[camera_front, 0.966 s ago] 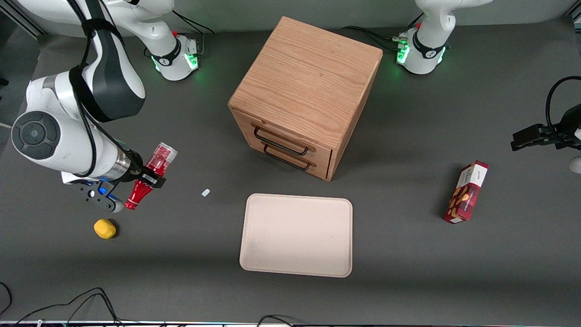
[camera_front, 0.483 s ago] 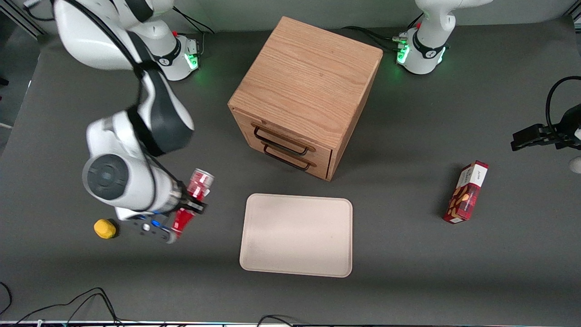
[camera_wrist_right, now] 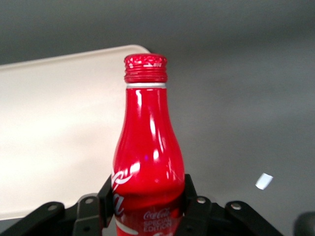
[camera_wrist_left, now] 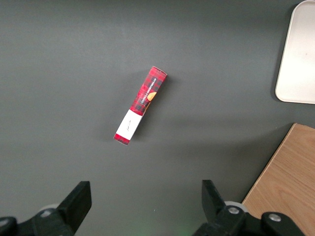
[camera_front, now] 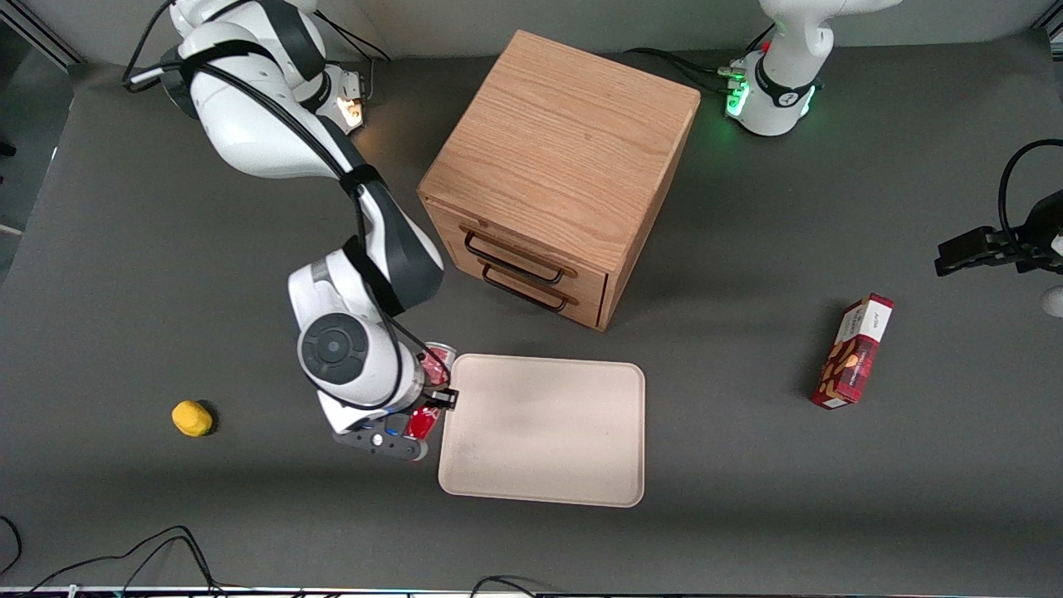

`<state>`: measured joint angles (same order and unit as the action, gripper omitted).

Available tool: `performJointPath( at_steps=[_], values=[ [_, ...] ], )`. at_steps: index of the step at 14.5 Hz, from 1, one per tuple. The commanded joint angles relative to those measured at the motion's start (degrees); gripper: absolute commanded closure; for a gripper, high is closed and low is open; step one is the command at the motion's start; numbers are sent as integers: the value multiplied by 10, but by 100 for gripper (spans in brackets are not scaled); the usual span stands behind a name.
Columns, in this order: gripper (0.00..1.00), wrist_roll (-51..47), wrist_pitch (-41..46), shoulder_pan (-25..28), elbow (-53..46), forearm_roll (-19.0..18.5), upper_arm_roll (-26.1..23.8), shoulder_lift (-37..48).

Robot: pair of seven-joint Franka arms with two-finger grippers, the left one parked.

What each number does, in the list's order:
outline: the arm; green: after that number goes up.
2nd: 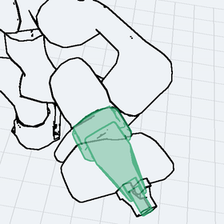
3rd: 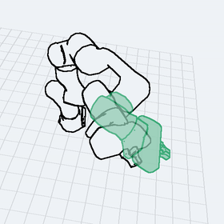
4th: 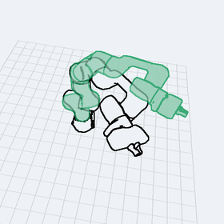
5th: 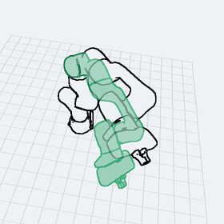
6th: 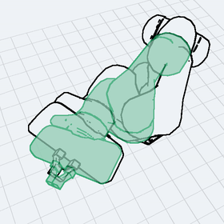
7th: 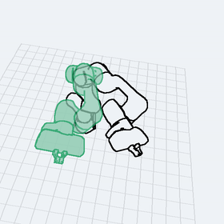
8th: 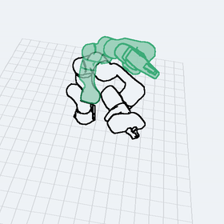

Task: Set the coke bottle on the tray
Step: 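Carry the bottle over the cream tray and lower it onto the tray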

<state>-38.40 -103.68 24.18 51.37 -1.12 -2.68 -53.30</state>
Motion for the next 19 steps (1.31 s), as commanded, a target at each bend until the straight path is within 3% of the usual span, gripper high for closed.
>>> performJointPath(
  at_steps=[1,10,19],
  values=[
    [100,36,-13,6,-36,0,8,-36],
    [100,58,-147,17,-35,0,24,-109],
    [100,64,-162,30,-21,-13,32,-124]
  ],
)
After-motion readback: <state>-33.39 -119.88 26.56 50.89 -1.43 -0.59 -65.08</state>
